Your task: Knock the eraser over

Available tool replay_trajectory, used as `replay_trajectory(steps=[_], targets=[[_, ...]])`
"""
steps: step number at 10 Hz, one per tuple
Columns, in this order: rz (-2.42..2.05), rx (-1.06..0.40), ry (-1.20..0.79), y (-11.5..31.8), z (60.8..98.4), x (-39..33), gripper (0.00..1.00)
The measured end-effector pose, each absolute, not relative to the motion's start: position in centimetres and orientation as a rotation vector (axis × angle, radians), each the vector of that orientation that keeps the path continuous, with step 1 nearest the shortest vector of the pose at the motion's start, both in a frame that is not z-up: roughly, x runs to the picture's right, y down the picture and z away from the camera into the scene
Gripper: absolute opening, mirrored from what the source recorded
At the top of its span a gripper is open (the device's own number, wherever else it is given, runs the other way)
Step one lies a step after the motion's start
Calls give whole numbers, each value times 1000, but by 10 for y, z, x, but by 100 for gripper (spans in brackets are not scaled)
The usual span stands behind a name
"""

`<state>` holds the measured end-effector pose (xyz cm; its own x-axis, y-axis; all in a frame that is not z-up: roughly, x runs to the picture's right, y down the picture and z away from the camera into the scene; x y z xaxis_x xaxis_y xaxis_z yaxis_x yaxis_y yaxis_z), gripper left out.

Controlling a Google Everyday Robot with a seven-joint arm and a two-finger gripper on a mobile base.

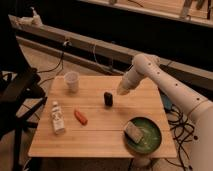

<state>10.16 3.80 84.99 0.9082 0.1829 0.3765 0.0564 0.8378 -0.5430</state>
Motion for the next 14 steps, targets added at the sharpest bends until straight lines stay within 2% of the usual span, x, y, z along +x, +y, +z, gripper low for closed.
replay_trajectory(steps=[9,12,14], targets=[[55,-597,-446,27,861,86,27],[52,-598,-448,41,856,86,27],[20,-615,-470,47,866,87,27]])
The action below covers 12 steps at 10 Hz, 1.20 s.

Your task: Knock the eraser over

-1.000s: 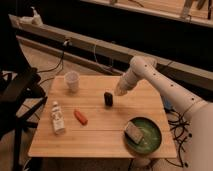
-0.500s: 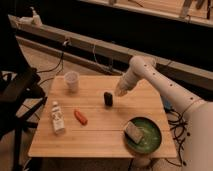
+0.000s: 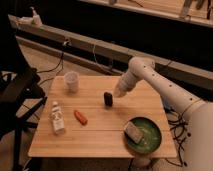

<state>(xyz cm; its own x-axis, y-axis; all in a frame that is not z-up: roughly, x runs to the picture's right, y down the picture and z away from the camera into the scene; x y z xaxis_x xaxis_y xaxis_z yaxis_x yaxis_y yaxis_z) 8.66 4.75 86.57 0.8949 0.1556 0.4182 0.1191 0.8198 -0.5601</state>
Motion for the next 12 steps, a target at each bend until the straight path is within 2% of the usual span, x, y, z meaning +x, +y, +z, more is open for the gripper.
replay_trajectory(steps=[8,10,12], targets=[[4,-614,-441,51,862,77,27],[-6,-664,-436,49,862,71,27],[-2,-623,-442,54,865,73,27]])
